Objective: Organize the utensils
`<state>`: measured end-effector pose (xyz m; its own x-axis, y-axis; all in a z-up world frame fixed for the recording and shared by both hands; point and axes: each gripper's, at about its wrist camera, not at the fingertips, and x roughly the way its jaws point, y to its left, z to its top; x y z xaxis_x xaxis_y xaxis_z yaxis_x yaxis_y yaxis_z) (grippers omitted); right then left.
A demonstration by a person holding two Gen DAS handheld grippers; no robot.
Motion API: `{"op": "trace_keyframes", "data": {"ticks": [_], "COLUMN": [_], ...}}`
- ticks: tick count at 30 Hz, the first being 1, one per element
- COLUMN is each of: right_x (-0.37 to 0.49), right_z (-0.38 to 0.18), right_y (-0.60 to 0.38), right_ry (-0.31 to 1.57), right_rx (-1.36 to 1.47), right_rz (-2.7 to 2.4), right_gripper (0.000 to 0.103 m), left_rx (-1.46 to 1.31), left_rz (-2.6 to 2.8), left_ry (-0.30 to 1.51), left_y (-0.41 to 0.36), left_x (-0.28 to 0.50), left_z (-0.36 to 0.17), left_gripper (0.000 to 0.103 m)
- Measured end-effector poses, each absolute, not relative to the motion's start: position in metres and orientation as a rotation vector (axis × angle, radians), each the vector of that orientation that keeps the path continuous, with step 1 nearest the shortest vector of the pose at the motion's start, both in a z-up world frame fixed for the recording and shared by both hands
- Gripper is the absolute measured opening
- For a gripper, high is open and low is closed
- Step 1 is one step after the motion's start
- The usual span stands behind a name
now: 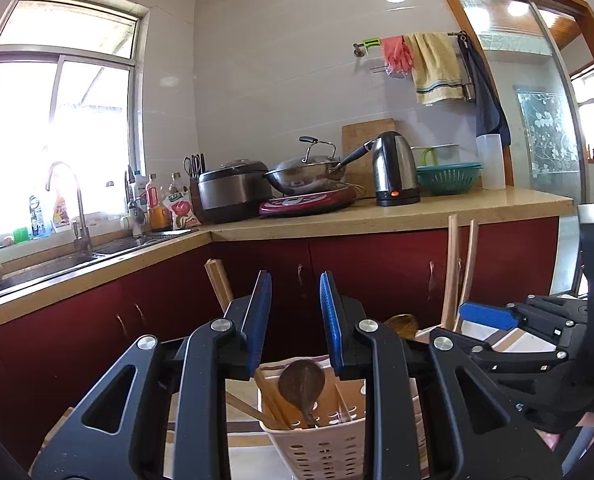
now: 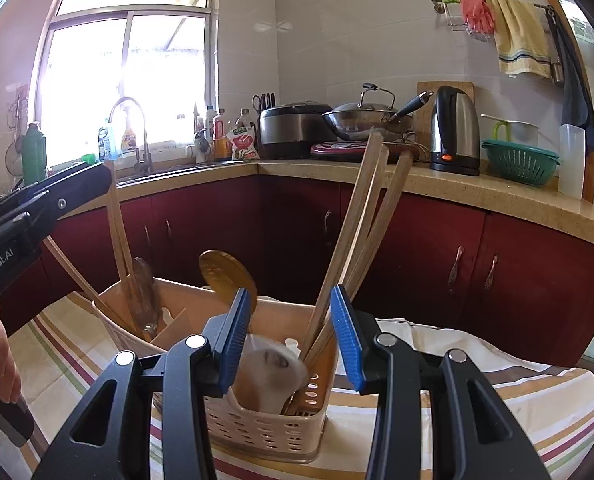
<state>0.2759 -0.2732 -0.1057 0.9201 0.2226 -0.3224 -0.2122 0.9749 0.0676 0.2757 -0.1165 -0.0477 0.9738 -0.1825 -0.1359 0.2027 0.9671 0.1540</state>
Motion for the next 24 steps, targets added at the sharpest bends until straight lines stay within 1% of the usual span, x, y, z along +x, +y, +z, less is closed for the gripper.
{"op": "trace_keyframes", "data": {"ticks": [5, 9, 11, 13, 15, 17, 20, 22, 24], "right_x": [0.277, 0.277, 0.275, 0.272, 0.268, 0.263, 0.251, 0.243, 0.235], "right_z": [-0.108, -0.11, -0.11, -0.107, -0.103, -0.099, -0.092, -0.088, -0.085], "right_y": [-0.274, -0.275, -0.277, -0.278, -0.279, -0.279, -0.279, -0.278, -0.279], "right_ry": [0.341, 0.344, 0.342, 0.337, 0.333, 0.328, 0.322, 0.325, 0.334], "right_rx": [0.028, 0.039, 0.049, 0.055, 0.052, 0.049, 0.043, 0.042, 0.051], "right_rz": [0.223, 0.224, 0.226, 0.231, 0.233, 0.227, 0.213, 0.199, 0.186], "right_gripper": [0.042, 0.042, 0.042, 0.042, 0.043, 0.047, 0.051, 0.055, 0.057], "left_rx": [0.152, 0.135, 0.125, 0.121, 0.108, 0.104, 0.096, 0.09, 0.083], "left_rz": [-0.19, -0.202, -0.212, -0.211, -0.212, -0.213, -0.215, -0.21, -0.204], "left_ry": [0.13, 0.139, 0.145, 0.134, 0.125, 0.129, 0.139, 0.143, 0.152], "left_y": [-0.111, -0.109, -0.109, -0.109, -0.108, -0.107, -0.105, -0.103, -0.099], "left_x": [0.277, 0.278, 0.278, 0.275, 0.272, 0.271, 0.267, 0.261, 0.252], "left_z": [-0.047, -0.045, -0.044, -0.042, -0.039, -0.036, -0.03, -0.026, -0.023], "left_gripper": [0.026, 0.028, 0.033, 0.054, 0.056, 0.059, 0.061, 0.065, 0.066]}}
